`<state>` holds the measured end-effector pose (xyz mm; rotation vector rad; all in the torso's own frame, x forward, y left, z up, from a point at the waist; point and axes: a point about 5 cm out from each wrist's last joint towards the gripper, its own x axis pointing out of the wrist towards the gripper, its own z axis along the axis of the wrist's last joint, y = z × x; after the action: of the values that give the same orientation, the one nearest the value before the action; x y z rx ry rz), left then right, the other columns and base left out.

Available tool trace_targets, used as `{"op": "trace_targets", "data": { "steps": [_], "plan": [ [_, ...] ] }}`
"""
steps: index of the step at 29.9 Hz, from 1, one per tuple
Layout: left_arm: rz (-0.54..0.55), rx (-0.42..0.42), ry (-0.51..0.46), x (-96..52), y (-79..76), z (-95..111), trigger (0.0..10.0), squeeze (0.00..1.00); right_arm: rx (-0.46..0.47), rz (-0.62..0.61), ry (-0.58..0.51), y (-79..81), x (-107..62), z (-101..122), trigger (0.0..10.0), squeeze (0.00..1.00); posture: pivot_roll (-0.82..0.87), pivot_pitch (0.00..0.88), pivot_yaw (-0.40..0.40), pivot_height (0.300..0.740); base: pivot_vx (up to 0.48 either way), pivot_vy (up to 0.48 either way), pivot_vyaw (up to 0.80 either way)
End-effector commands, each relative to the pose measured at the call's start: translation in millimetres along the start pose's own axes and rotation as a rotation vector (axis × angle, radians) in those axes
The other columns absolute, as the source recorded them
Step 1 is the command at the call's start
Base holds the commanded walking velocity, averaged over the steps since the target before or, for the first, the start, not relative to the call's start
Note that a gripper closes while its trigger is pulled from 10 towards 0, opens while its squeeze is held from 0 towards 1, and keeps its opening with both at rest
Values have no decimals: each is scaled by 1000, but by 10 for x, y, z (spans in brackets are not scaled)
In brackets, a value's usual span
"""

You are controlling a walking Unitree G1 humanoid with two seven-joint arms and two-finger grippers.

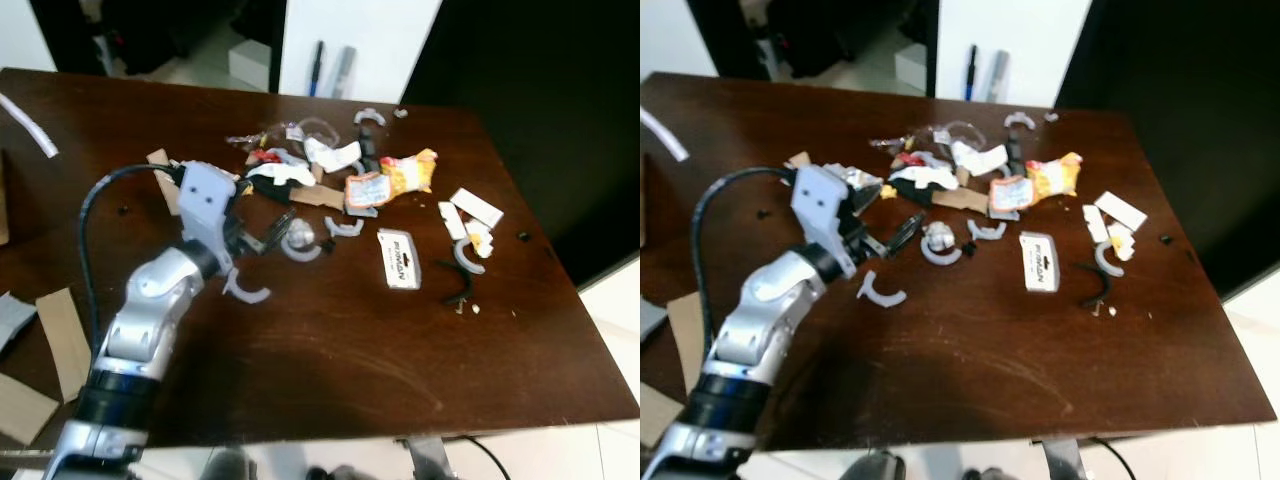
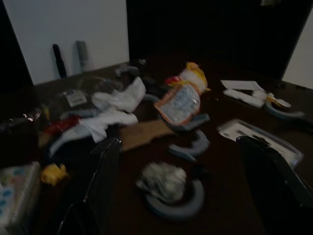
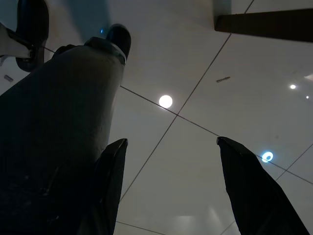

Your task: Picking trash to rubbish bin

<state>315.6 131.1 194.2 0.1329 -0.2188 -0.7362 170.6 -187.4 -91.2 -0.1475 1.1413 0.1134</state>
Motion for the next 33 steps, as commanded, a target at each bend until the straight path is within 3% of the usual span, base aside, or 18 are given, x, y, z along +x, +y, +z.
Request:
{"op": "trace_targets", "data": {
  "steps": [1, 8, 15, 18, 24, 28, 33],
  "plan": [
    [-76, -25, 43, -15, -98, -104, 10000, 0, 8, -6, 51, -35, -14, -169, 10000, 0, 251, 194, -103, 740, 0, 0, 0],
    [-99, -11, 85, 25, -101, -172, 10000, 0, 7, -14, 65, -91, -29, -250, 10000, 0, 228, 223, -108, 740, 0, 0, 0],
    [40, 55, 113, 180, 186, -223, 10000, 0, 34, -52, 101, -275, -91, -478, 10000, 0, 125, 307, -109, 740, 0, 0, 0],
    [52, 64, 111, 199, 221, -214, 10000, 0, 39, -57, 104, -297, -100, -508, 10000, 0, 125, 307, -109, 740, 0, 0, 0],
    [133, 115, 37, 370, 500, 55, 10000, 0, 92, -89, 121, -429, -176, -738, 10000, 0, 6, 396, -103, 740, 0, 0, 0],
    [117, 128, 1, 474, 559, 187, 10000, 0, 115, -104, 132, -481, -223, -870, 10000, 0, -28, 424, -98, 740, 0, 0, 0],
    [-4, 124, 31, 613, 461, 178, 10000, 0, 137, -119, 149, -521, -275, -1012, 10000, 0, -54, 455, -85, 740, 0, 0, 0]
  ]
}}
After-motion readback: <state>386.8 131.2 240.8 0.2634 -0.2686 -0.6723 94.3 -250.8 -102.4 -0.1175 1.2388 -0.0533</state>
